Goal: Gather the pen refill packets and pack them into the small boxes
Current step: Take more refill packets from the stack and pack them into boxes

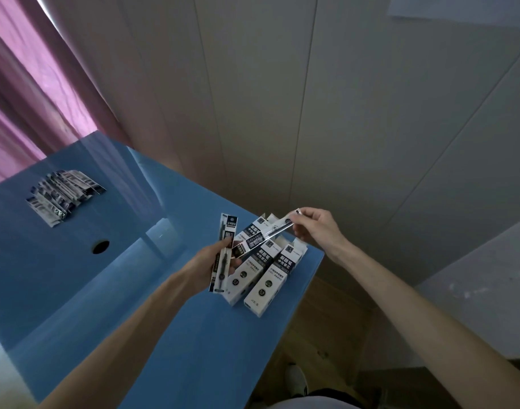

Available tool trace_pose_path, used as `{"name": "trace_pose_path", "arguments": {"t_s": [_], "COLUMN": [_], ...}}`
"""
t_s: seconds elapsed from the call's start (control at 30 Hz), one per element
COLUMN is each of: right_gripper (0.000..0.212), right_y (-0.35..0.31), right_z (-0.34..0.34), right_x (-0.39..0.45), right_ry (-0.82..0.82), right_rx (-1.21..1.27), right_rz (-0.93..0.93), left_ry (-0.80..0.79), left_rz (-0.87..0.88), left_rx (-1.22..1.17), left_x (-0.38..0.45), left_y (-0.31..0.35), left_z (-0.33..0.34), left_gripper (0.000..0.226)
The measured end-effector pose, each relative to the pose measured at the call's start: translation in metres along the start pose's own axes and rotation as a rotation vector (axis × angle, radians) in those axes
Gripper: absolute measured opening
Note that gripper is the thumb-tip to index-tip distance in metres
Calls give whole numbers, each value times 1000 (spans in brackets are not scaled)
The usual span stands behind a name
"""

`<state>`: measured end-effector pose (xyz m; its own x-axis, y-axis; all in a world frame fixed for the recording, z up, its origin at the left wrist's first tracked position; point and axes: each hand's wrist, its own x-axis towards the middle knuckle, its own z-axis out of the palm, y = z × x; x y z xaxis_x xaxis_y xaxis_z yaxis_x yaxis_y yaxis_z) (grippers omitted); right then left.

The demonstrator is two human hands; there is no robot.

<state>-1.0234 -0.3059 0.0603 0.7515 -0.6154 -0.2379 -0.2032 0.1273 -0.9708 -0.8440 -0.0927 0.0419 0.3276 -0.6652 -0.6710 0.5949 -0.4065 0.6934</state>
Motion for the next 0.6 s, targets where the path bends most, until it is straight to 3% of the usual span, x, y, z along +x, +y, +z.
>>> {"name": "trace_pose_path", "arguments": {"t_s": [0.1, 0.47, 0.6], "right_gripper": [23, 10, 13], "right_y": [-6, 1, -6], "right_z": [-5, 13, 14], "right_x": [2, -6, -5], "right_ry": [-19, -78, -12], "right_rx": [-4, -114, -69], "right_rz": [44, 34, 59], "left_ry": [-7, -72, -94], "left_rz": [-16, 41, 53], "left_rx": [-58, -272, -378], "left_x": [-3, -8, -11], "left_y": [0, -3, -4], "left_z": [-1, -2, -5], "left_gripper": [34, 38, 44]}}
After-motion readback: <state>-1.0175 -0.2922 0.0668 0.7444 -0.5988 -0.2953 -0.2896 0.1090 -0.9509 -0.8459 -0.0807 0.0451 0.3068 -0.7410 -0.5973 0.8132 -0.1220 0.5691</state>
